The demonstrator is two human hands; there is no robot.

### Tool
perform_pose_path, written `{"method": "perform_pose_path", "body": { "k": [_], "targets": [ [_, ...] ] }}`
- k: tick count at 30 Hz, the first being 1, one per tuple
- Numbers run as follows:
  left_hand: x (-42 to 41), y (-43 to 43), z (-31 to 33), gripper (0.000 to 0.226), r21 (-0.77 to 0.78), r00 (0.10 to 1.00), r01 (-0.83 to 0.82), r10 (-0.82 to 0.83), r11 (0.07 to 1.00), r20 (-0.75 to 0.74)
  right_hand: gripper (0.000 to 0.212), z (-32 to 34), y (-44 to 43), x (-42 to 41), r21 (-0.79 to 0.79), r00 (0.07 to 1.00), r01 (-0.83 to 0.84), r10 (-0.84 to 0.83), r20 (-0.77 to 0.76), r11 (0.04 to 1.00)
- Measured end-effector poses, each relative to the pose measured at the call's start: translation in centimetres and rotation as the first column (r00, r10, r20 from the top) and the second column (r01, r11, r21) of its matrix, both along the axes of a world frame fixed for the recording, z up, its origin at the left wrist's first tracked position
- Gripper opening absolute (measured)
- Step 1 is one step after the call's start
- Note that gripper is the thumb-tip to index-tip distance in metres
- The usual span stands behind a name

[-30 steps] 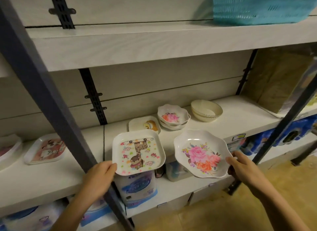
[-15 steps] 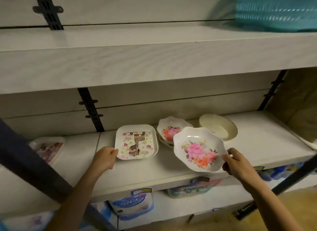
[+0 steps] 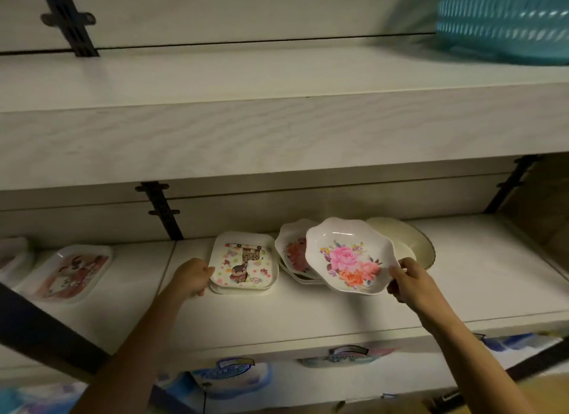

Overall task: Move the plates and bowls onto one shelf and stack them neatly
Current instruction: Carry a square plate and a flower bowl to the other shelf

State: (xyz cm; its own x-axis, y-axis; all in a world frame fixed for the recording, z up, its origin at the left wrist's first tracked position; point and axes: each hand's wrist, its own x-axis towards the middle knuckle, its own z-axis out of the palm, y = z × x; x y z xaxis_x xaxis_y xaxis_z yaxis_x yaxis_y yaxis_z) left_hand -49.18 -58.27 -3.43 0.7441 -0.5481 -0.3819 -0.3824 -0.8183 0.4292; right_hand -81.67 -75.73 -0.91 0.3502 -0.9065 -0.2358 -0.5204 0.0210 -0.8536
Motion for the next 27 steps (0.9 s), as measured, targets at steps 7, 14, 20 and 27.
{"method": "perform_pose_path", "body": {
  "k": [7,14,20,27],
  "targets": [
    [0.1,-0.4,-1.3,0.040,0.062,0.996,-0.030,0.025,0.998,0.086,0.022,-0.8,-1.3,2.9,-0.038,0.999,-0.041,0.042,0.026,0.998],
    [-0.6,0.2,-0.2,0.032,0.083,0.965,0.009,-0.030,0.997,0.261,0.017,-3.2,-2.6,7.3,-0.024,0.997,-0.038,0.037,-0.066,0.999],
    [-1.4,1.7,0.9,0.026,0.023,0.966,0.078,-0.081,0.997,0.245,0.023,-5.4,-3.5,9.1,-0.011,0.992,-0.046,0.045,-0.114,0.999],
    [-2.4,2.1,2.5,0.023,-0.065,0.962,0.112,-0.092,0.992,0.256,0.061,-5.9,-3.5,8.5,-0.044,0.928,-0.252,0.229,-0.294,0.967]
  ]
}}
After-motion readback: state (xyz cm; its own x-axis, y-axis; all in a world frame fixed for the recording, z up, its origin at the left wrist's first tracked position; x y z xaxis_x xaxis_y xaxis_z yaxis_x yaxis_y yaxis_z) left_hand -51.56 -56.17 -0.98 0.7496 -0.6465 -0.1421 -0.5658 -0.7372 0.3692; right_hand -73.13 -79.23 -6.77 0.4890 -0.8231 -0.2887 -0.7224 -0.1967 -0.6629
